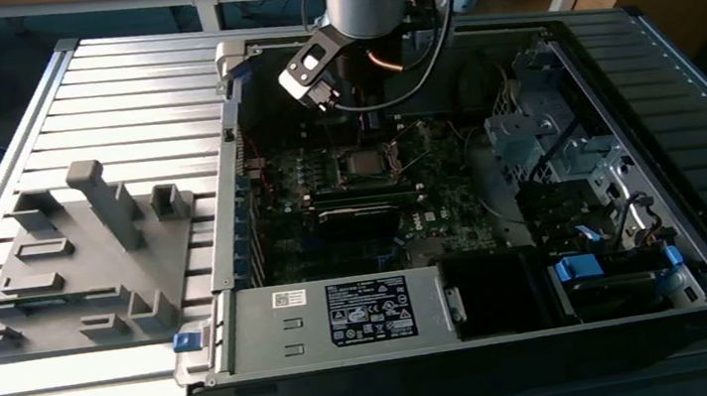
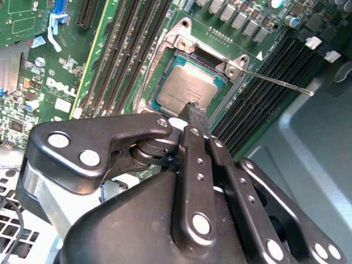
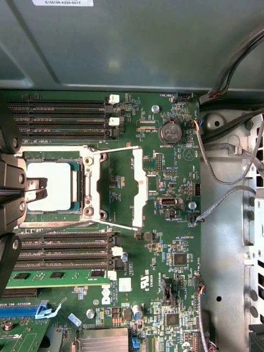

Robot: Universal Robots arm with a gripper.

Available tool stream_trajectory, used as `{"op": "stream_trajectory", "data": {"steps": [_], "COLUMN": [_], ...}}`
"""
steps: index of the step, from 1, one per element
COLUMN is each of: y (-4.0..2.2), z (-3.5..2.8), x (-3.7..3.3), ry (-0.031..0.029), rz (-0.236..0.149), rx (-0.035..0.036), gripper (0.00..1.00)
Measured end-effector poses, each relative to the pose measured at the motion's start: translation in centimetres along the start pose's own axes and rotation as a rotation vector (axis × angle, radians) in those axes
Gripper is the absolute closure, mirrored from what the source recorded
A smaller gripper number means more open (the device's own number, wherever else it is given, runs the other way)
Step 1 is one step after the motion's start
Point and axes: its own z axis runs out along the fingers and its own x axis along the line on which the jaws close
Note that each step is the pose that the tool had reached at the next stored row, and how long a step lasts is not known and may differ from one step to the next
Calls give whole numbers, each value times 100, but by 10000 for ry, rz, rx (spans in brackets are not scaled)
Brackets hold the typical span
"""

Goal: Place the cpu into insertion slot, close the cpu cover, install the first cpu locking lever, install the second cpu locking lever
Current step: 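Close the cpu cover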

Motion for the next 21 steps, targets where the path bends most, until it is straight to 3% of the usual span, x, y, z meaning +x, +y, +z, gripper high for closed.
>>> {"op": "stream_trajectory", "data": {"steps": [3, 10, 21], "y": [2, 3, 6], "z": [-49, -51, -116], "x": [1, 1, 3], "ry": [-1, 0, 0], "rz": [0, 0, 0], "rx": [0, 0, 0], "gripper": [89, 89, 89]}}
